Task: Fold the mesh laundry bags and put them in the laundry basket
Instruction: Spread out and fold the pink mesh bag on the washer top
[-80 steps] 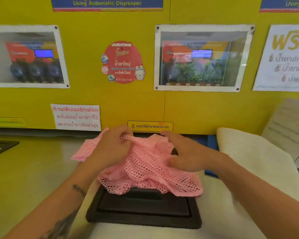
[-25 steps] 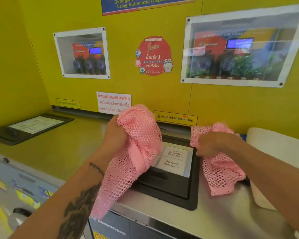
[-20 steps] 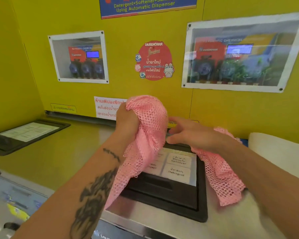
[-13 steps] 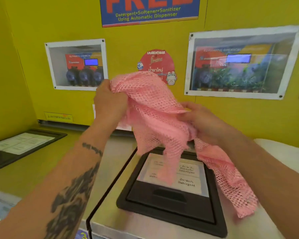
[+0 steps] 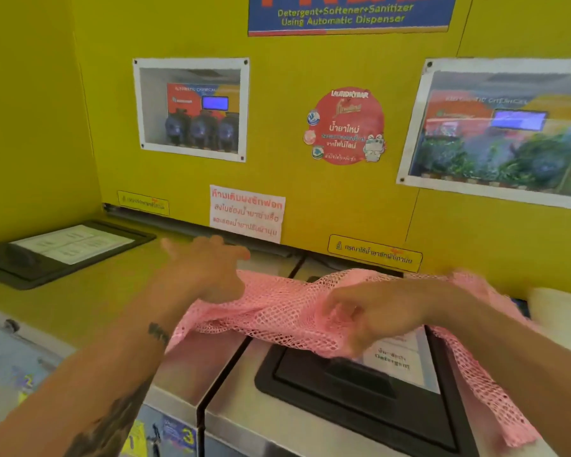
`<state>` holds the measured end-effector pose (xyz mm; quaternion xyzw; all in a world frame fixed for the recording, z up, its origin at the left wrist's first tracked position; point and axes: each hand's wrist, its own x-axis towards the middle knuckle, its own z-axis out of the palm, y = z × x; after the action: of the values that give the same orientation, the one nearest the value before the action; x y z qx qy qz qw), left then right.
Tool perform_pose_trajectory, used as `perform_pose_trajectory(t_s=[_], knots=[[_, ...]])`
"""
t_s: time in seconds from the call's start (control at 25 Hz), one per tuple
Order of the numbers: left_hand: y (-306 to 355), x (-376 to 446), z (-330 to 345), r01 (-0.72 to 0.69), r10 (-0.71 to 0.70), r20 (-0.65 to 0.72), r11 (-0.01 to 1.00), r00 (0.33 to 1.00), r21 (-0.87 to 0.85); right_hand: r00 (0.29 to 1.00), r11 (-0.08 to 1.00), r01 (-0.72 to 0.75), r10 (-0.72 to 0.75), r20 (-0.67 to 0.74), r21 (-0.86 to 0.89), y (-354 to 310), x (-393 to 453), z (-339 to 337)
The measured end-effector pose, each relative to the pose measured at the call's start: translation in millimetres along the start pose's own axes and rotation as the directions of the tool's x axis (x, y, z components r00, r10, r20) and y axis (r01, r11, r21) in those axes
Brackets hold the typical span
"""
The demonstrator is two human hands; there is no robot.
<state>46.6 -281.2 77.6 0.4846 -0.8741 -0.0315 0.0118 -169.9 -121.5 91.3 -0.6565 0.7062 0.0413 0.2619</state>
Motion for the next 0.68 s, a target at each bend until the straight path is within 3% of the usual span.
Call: perform_pose_trajectory(t_s=[0.04,0.12,0.2,0.28,0.36,0.44,0.52,0.6,0.64,0.68], knots=[[10.1,3.8,12.1,-0.076,0.075,-0.013,0.997,0.997,-0.020,1.000,1.000,-0.008,0.008,0.027,0.012,0.9,5.8,8.0],[26.3,10.9,35.9,-0.180,0.190,0.048,0.970,0.981,-0.162,0.998,0.993,0.021,-0.014,-0.061,0.114,11.0,14.8,18.1],[29.3,18.9,48.2,-0.205,0.213,0.017,0.959,0.977,-0.196,0.985,0.995,0.084,-0.073,-0.156,0.061,22.0,19.0,23.4],[19.7,32.9,44.0,-0.151,0.115,-0.178,0.968,0.977,-0.201,0.971,0.985,0.157,-0.141,-0.194,0.071,33.2,15.8,27.5],[4.1,50.4,25.6,-0.041,-0.075,-0.414,0.963,0.907,-0.265,0.971,0.911,0.229,-0.190,-0.144,0.343,35.6,-5.1,18.7],[-6.3,60.7,6.9,0.051,-0.161,-0.544,0.976,0.823,-0.212,0.964,0.760,0.243,-0.260,-0.061,0.603,41.3,-27.3,1.0],[-0.1,57.9,-0.2,0.088,-0.124,-0.579,0.992,0.806,-0.089,0.974,0.808,0.213,-0.130,-0.185,0.550,47.8,-33.2,-16.3],[19.2,39.1,0.5,-0.070,-0.006,-0.609,0.993,0.793,-0.100,0.871,0.916,0.130,0.077,-0.485,0.379,54.7,-13.4,-20.6],[28.7,25.9,4.1,-0.175,0.048,-0.587,0.971,0.808,-0.162,0.821,0.935,0.104,0.112,-0.559,0.340,51.5,-2.2,-19.1],[37.8,9.0,6.8,-0.236,0.089,-0.506,0.943,0.858,-0.235,0.823,0.942,0.098,0.104,-0.559,0.320,47.3,9.2,-15.1]])
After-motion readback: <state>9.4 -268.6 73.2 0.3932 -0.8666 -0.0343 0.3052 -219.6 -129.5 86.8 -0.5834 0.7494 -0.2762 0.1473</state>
